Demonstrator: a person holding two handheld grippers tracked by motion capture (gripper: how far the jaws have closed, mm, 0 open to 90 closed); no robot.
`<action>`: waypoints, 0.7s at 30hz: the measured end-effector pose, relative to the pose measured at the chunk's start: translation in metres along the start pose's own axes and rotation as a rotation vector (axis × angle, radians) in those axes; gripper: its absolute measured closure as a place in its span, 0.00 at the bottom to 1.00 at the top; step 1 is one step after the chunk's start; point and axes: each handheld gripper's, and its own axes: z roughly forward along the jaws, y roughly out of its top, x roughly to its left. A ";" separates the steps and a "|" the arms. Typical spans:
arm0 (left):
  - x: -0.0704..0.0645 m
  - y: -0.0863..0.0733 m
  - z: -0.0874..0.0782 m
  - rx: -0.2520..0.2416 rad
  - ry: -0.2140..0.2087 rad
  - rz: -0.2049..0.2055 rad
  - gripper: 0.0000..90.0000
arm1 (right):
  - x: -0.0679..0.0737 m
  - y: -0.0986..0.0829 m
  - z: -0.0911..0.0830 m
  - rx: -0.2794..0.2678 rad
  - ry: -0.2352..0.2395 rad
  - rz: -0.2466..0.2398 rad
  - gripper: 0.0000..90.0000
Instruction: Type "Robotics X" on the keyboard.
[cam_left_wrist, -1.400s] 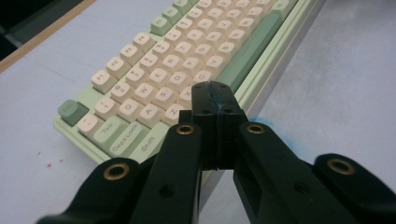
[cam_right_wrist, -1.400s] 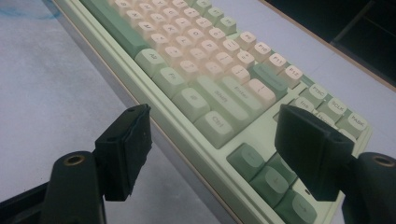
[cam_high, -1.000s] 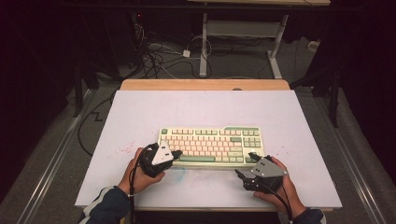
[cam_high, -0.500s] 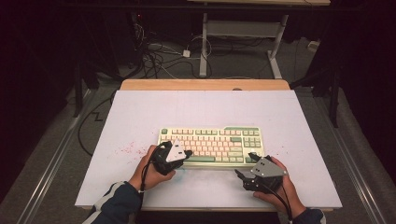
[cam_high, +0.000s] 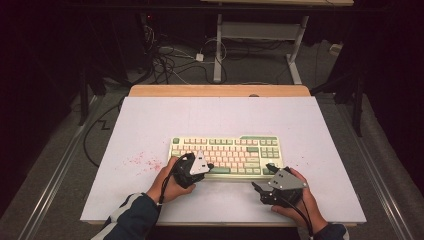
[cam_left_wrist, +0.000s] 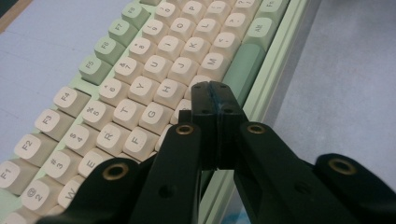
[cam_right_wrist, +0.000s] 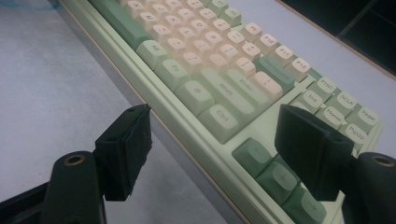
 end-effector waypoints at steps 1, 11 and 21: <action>0.000 0.000 0.000 0.004 -0.001 0.001 0.96 | 0.000 0.000 0.000 0.001 0.000 -0.001 0.31; 0.001 -0.002 0.002 0.009 0.008 0.006 0.96 | 0.000 0.000 0.001 0.002 0.001 -0.005 0.31; 0.001 -0.003 0.002 0.007 0.010 0.011 0.96 | 0.000 0.000 0.000 0.002 -0.001 -0.004 0.32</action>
